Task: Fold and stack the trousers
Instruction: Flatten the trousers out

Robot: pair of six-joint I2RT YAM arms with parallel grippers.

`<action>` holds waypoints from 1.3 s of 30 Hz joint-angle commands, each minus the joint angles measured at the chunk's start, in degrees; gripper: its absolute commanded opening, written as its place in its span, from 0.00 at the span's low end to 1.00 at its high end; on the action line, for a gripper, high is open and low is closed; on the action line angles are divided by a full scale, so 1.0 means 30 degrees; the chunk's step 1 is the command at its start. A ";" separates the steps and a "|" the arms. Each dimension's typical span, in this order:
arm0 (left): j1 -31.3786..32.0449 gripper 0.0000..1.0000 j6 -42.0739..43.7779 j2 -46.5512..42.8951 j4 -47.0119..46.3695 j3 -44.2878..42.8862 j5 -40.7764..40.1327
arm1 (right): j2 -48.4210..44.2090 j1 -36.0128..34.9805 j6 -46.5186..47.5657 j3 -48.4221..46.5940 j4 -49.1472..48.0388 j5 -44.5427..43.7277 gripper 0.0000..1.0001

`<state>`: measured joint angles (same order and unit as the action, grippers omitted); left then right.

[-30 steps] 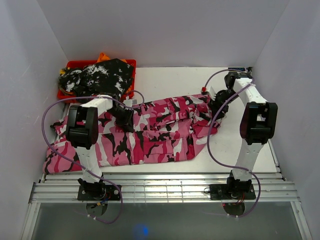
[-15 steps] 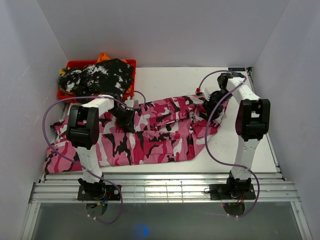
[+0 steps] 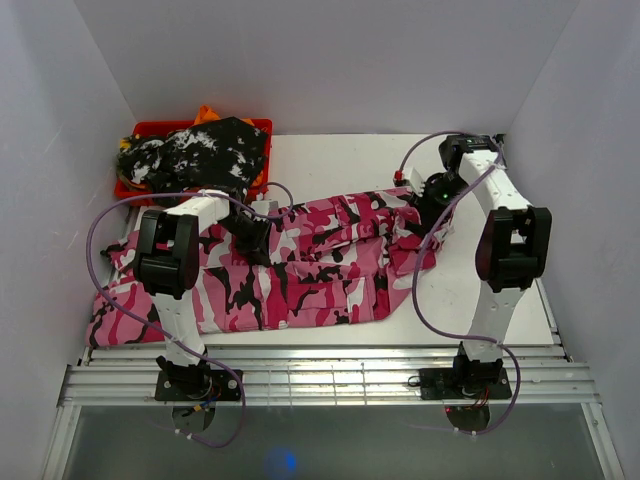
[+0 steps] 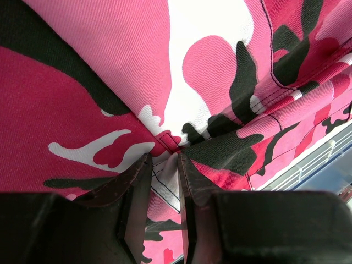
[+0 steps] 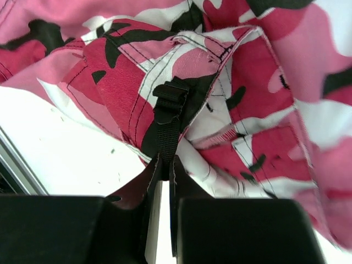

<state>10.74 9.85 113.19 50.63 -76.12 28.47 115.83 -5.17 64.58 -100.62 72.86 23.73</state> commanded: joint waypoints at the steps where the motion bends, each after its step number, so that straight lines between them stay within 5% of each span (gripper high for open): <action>1: 0.0286 0.37 0.0292 0.0123 -0.0002 0.0382 -0.0729 | -0.2689 0.0199 0.1263 0.0110 0.0762 -0.1197 0.08; 8: 0.0287 0.37 0.0409 -0.0082 -0.0061 0.0616 -0.0905 | -0.5382 0.1459 0.2816 -0.0006 0.0762 -0.2369 0.08; 15: 0.0286 0.36 0.0438 -0.0170 -0.0032 0.0704 -0.0759 | -0.7028 0.5821 0.5718 0.2659 0.0762 -0.4101 0.08; 22: 0.0316 0.35 0.0497 -0.0259 0.0027 0.0792 -0.0877 | -0.6764 0.6236 0.5078 -0.0616 0.0791 -0.1672 0.08; 28: 0.0315 0.35 0.0351 -0.0024 -0.0207 0.0880 -0.0671 | -0.7234 0.2110 0.3907 -0.0037 0.0762 0.0585 0.08; 39: 0.0345 0.36 0.0292 0.0035 -0.0178 0.0997 -0.0525 | -0.1464 -0.7558 -0.3797 -0.2845 -0.3366 0.5039 0.08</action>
<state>11.00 10.02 112.88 50.37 -75.42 28.38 110.56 -21.98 61.43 -105.14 67.72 32.01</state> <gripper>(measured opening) 0.353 0.100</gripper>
